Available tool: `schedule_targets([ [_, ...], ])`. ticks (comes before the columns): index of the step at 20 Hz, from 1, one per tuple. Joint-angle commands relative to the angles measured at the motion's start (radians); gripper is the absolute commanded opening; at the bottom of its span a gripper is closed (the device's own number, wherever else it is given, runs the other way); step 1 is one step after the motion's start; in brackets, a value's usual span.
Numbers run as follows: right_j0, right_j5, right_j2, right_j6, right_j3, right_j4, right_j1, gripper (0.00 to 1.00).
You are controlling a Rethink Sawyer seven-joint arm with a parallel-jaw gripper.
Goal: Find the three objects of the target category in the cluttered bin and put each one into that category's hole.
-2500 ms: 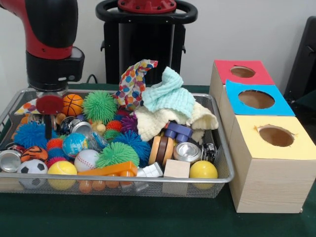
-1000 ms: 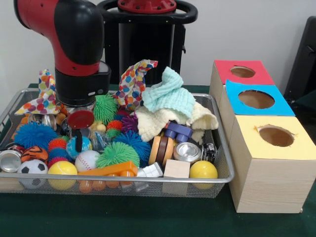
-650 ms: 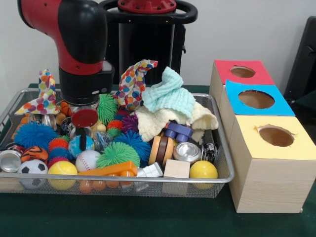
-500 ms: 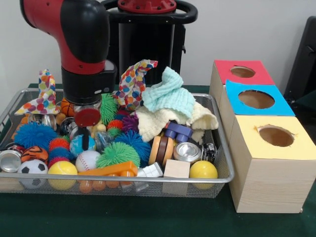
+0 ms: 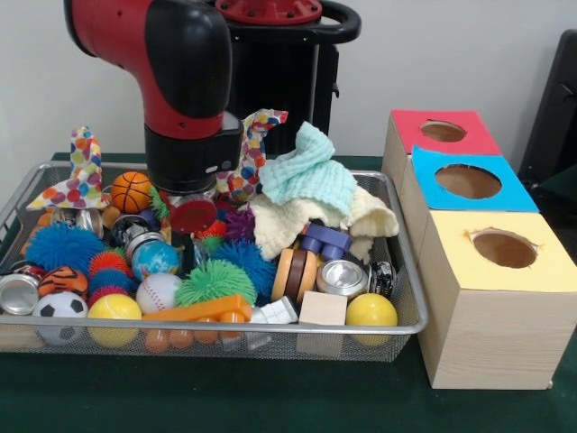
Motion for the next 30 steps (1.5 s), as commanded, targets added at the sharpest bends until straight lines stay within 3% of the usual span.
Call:
schedule_targets([
  [1, 0.011, -0.030, 0.117, 0.189, 0.002, 0.067, 0.080, 1.00],
  [10, -0.028, -0.090, 0.119, 0.139, -0.047, 0.045, 0.148, 1.00],
  [20, -0.019, -0.035, 0.169, 0.166, -0.063, 0.101, 0.144, 1.00],
  [30, -0.052, 0.051, 0.192, 0.136, -0.013, 0.109, 0.067, 1.00],
])
